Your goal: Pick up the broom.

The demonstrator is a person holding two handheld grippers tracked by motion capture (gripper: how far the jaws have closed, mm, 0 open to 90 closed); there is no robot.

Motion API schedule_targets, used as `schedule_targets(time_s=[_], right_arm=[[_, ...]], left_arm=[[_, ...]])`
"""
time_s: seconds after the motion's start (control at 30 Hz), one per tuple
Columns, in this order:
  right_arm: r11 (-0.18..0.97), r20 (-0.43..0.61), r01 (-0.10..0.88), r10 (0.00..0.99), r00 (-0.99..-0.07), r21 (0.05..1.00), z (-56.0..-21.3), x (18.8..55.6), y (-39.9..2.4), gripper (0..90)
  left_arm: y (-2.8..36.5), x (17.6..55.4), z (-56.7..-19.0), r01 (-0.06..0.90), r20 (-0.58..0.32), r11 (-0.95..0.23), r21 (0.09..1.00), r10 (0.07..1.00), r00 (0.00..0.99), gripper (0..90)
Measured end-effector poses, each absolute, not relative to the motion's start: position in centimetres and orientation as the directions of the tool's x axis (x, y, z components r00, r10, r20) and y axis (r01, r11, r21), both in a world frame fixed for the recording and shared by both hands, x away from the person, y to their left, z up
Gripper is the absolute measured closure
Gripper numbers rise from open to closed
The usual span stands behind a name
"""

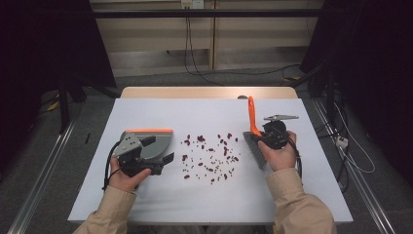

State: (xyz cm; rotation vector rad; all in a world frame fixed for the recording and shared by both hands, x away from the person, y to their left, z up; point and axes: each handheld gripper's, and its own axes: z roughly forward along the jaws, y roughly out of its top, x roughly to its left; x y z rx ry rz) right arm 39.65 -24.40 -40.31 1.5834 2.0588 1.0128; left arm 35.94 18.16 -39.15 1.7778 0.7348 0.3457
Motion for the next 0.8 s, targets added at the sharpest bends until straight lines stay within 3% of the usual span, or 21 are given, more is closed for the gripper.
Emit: schedule_targets(time_s=[0.3, 0.57, 0.8], right_arm=[[0.161, 0.115, 0.697, 0.936, -0.331, 0.699, -41.4, 40.1, -23.5, 68.6], [0.190, 0.100, 0.682, 0.927, -0.362, 0.706, -41.3, 39.5, -23.7, 58.0], [0.192, 0.091, 0.660, 0.925, -0.370, 0.726, -41.8, 37.9, -24.8, 55.9]], left_arm=[[19.0, 35.8, -39.4, 0.314, -0.130, -0.179, 0.932, 0.645, 0.753, 6.2], [19.9, 35.7, -39.5, 0.316, -0.128, -0.175, 0.932, 0.658, 0.742, 6.3], [20.1, 35.6, -39.6, 0.317, -0.127, -0.177, 0.932, 0.660, 0.741, 6.3]])
